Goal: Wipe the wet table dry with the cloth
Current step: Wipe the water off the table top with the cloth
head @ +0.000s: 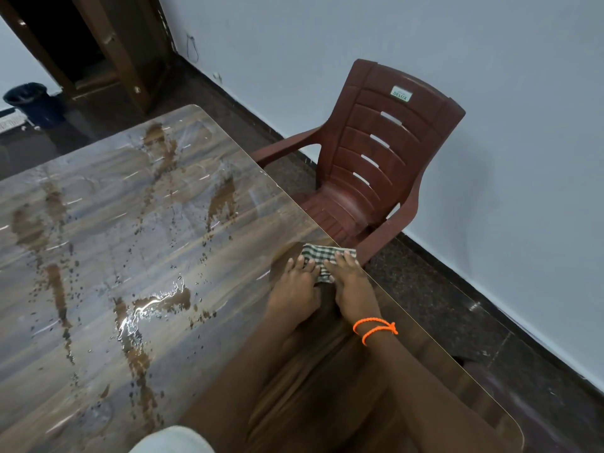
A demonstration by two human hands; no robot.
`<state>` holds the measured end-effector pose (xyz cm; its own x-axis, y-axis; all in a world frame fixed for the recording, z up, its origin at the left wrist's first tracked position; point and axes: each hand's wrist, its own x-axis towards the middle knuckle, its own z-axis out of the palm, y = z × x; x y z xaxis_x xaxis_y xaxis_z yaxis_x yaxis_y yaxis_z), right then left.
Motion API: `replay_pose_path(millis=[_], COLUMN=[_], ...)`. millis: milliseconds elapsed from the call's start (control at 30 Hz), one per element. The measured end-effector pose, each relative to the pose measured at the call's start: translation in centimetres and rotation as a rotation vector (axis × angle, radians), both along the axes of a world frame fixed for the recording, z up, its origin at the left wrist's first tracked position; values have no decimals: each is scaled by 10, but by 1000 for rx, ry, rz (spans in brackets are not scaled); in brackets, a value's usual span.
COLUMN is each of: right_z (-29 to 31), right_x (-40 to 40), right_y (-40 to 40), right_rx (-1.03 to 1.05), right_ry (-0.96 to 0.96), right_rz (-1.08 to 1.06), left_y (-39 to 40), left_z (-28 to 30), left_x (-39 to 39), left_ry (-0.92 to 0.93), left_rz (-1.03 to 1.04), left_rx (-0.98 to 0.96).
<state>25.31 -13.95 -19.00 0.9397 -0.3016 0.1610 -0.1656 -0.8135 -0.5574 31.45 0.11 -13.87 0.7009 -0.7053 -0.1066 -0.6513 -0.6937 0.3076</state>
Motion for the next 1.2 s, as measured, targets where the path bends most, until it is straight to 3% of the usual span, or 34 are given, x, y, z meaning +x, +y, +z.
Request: replay_pose_path(millis=[267, 633, 1200], right_z=[8, 10, -15], right_x=[71, 122, 24], right_y=[-13, 22, 99], right_rx=[150, 102, 125], right_ry=[51, 97, -35], right_rz=[-50, 145, 296], left_y=[-13, 30, 120], left_z=[-5, -11, -24], left_x=[54, 84, -21], left_ry=[-17, 55, -15], left_rz=[64, 230, 311], left_rx=[-3, -83, -131])
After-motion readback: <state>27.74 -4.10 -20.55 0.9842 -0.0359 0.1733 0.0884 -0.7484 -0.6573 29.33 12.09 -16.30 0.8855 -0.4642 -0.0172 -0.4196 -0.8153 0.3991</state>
